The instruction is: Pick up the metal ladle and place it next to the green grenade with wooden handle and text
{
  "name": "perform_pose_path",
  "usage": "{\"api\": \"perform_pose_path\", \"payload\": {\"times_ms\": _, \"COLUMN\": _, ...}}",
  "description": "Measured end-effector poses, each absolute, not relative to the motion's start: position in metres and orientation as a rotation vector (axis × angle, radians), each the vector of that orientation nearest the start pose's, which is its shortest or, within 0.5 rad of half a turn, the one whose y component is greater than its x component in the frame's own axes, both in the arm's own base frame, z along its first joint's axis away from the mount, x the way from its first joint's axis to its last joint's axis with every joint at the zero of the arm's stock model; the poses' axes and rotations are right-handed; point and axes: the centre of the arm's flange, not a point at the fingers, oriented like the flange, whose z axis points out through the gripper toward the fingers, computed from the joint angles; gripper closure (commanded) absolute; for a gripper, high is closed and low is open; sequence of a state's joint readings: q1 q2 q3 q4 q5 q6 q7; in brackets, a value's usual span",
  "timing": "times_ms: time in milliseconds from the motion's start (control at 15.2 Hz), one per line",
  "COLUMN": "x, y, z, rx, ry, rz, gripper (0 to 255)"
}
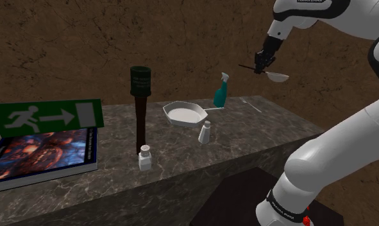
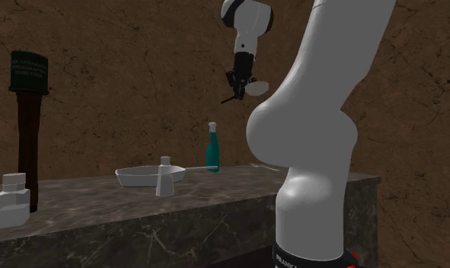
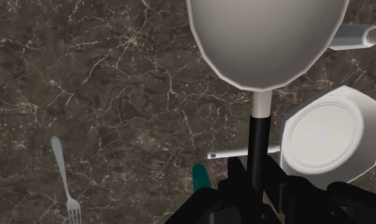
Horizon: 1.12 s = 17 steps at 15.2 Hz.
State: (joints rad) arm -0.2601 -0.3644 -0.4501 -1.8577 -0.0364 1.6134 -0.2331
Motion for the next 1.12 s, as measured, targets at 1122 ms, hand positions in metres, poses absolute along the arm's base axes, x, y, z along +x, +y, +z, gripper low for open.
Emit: {"api": "perform_pose_path", "payload": {"times_ms": 1122, "x": 0.315, "y": -0.329, "z": 0.745, "rx": -2.986, "ry": 0.696, "rz": -0.200, "gripper": 255}}
